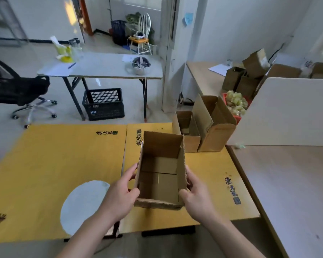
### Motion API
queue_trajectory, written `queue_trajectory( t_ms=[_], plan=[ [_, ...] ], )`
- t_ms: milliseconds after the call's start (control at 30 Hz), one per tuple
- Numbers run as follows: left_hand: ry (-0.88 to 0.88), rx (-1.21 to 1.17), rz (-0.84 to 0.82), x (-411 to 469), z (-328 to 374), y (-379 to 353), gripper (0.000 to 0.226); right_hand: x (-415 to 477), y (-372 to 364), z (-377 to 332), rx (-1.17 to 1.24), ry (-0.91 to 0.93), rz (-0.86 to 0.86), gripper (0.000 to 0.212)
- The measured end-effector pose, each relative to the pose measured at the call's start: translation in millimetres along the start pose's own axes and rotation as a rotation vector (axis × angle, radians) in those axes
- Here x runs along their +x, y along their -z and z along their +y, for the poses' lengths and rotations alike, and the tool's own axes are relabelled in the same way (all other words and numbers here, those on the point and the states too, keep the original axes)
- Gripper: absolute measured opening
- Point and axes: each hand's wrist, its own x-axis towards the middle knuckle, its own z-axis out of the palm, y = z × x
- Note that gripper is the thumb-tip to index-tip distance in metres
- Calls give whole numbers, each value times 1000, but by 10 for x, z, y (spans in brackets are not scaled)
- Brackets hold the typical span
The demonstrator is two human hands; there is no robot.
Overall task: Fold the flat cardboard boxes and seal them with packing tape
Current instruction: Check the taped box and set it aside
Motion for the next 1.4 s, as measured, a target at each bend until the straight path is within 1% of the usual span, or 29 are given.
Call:
queue_trajectory(
  t_ms=[367,467,533,567,600,700,733,867,1033,1133,1267,1367,1400],
  plan=[
    [112,26,109,1551,140,9,74,1637,175,-412,-185,47,-29,76],
    [136,27,125,2041,156,-27,75,2062,283,-497,-287,84,-11,83],
    [164,36,104,2333,141,-103,76,2296,301,-493,-403,75,-41,87],
    [193,44,80,2448,123,-149,76,2378,296,-491,-474,58,-74,85],
    [219,60,47,2539,99,-205,76,2441,289,-476,-550,43,-111,78],
    [245,127,-23,2681,57,-374,75,2550,254,-394,-705,39,-171,46],
    [258,132,-21,2697,63,-408,74,2567,245,-366,-719,43,-168,41],
    [288,169,9,2708,70,-495,75,2651,217,-263,-721,86,-125,47],
    [325,191,49,2688,117,-522,78,2675,203,-267,-740,119,-90,29],
    [279,201,96,2604,187,-459,79,2578,215,-330,-753,138,-59,26],
    [116,311,128,2429,354,-355,73,2345,241,-425,-796,168,14,15],
    [-27,433,106,2246,509,-289,68,2076,287,-493,-850,191,102,27],
    [-77,468,89,2175,555,-272,67,1965,307,-530,-870,199,137,28]
  ],
)
